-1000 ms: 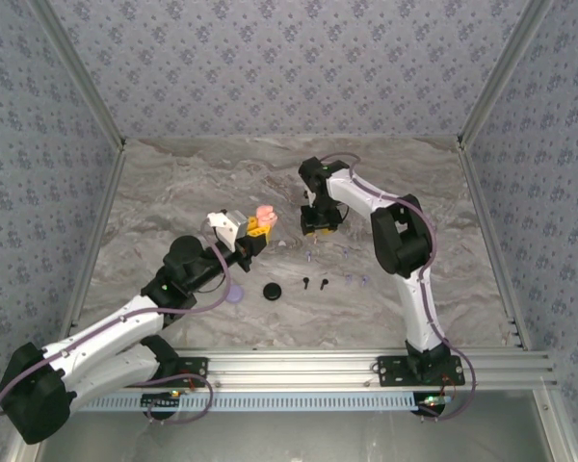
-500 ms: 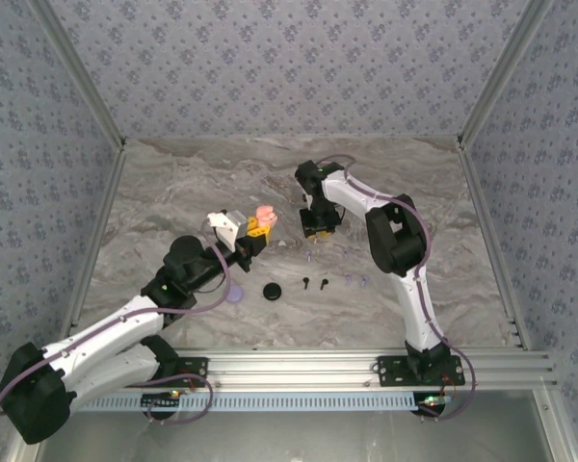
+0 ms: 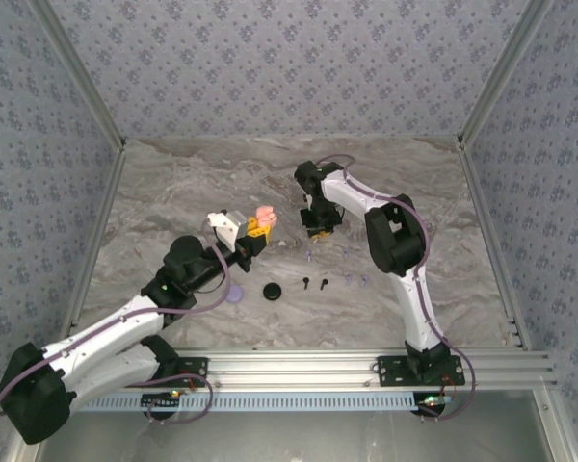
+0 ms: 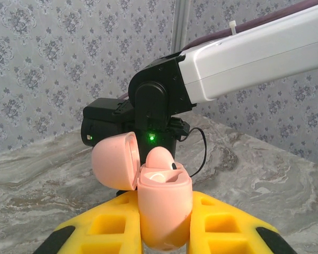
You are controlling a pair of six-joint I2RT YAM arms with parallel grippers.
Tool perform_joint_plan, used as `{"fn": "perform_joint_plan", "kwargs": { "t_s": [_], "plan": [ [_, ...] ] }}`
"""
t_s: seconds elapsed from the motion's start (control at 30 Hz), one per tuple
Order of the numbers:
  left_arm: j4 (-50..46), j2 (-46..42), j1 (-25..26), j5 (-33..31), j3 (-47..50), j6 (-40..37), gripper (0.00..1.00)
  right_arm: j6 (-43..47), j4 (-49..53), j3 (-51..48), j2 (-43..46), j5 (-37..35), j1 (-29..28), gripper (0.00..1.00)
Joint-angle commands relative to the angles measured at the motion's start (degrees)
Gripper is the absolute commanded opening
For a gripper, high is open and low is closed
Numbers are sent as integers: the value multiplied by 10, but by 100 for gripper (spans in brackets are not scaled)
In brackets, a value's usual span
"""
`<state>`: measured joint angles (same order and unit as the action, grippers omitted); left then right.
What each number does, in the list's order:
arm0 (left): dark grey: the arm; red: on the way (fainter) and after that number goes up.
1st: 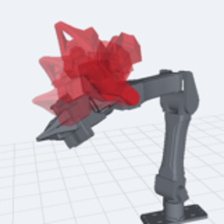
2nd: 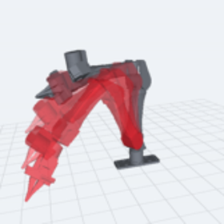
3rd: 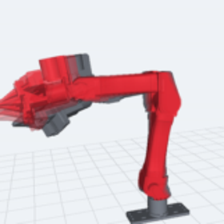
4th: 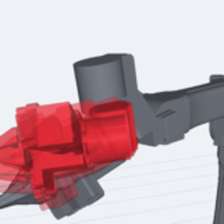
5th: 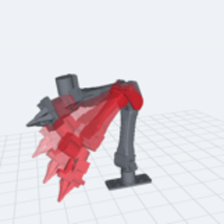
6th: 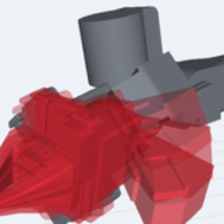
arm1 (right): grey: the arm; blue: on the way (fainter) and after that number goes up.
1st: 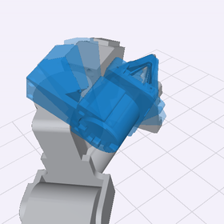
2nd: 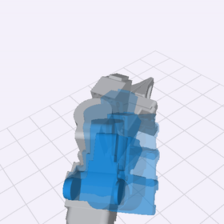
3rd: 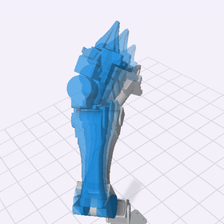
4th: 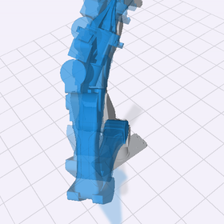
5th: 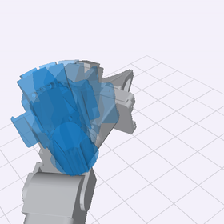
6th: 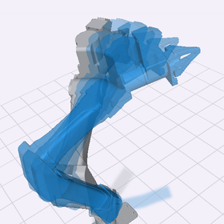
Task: Insert wireless bluetooth earbuds into charging case
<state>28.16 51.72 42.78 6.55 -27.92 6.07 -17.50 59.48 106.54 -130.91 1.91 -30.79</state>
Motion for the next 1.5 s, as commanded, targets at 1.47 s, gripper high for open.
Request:
{"fn": "perform_joint_plan", "kwargs": {
  "t_s": [1.47],
  "plan": [
    [72,181,3,167,-86,42,0,263,-141,-178,492,-16,-127,21]
  ]
}}
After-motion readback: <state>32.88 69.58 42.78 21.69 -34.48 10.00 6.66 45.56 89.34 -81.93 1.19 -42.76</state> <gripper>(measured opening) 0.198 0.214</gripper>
